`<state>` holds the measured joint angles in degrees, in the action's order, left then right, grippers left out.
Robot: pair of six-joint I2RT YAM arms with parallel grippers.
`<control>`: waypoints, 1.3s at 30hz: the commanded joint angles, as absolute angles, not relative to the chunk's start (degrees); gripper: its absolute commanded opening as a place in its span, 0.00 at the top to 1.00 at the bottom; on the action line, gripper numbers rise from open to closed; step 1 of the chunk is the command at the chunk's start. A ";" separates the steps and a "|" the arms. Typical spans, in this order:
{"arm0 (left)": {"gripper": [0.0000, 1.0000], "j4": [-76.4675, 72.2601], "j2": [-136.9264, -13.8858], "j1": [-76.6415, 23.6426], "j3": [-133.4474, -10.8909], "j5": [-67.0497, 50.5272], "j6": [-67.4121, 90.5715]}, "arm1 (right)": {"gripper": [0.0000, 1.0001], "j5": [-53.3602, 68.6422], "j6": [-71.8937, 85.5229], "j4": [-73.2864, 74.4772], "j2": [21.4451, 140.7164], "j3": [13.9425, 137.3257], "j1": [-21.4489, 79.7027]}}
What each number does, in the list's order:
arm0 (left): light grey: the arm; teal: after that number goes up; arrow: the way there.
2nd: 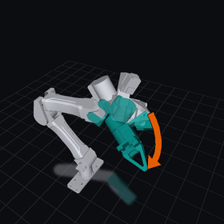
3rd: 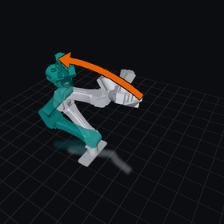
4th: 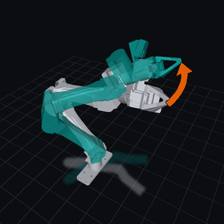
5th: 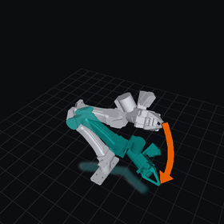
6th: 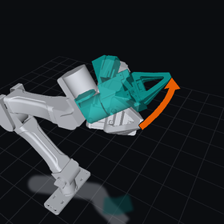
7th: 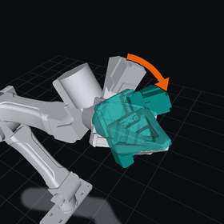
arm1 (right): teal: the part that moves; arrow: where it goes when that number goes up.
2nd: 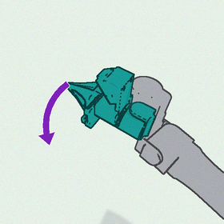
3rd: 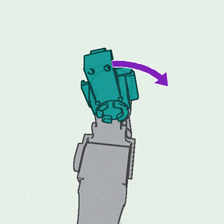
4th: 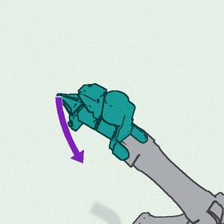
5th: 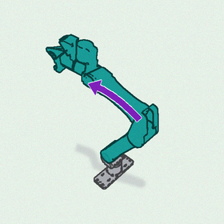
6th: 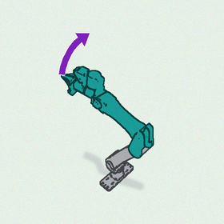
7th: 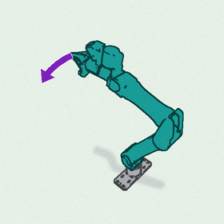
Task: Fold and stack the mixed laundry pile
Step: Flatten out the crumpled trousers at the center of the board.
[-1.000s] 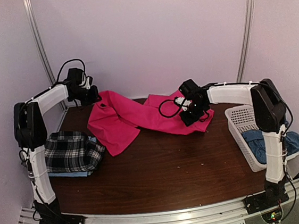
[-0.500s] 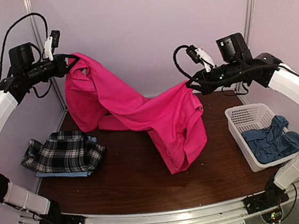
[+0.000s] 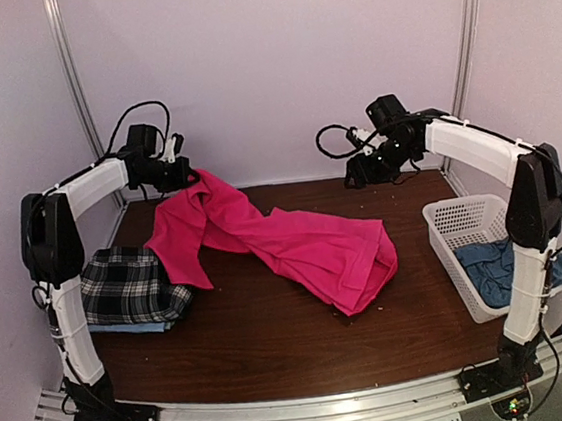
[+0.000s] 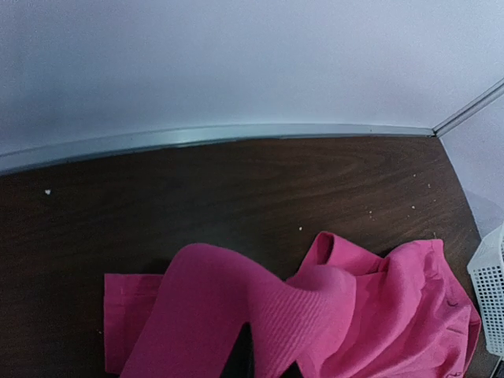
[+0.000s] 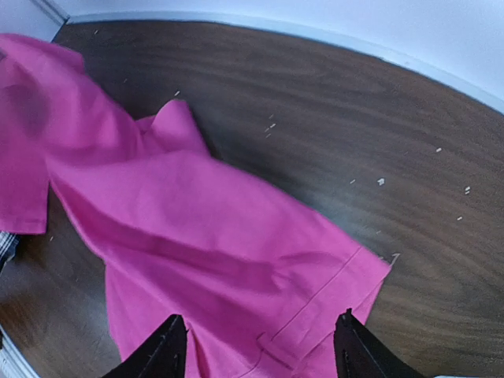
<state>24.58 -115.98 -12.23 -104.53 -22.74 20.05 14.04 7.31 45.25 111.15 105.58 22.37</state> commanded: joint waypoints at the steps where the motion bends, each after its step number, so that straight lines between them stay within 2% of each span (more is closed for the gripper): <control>1: 1.00 25.17 -116.34 -12.48 -107.72 -21.43 23.74 | 0.37 20.64 7.37 47.43 107.46 98.65 27.84; 6: 1.00 25.18 -116.70 -12.48 -107.85 -21.39 22.68 | 0.38 18.84 10.28 45.03 103.51 86.98 31.34; 10: 1.00 26.04 -116.60 -12.48 -108.02 -21.43 22.07 | 0.40 14.53 13.62 46.60 101.27 82.96 31.38; 17: 1.00 26.08 -116.37 -12.48 -107.76 -21.38 21.76 | 0.32 14.85 20.43 40.07 97.09 73.27 29.61; 23: 1.00 26.24 -116.24 -12.48 -107.40 -22.56 21.15 | 0.32 13.52 14.92 38.59 99.64 74.77 28.70; 29: 1.00 26.28 -115.95 -12.50 -107.10 -22.37 21.03 | 0.33 17.57 16.99 36.66 102.47 73.67 27.25; 34: 1.00 26.29 -115.76 -12.48 -106.36 -22.56 21.01 | 0.29 15.82 17.85 32.93 102.93 71.54 26.89; 39: 0.99 25.32 -115.40 -12.48 -104.77 -22.86 21.25 | 0.33 15.71 17.28 32.51 106.07 73.50 26.33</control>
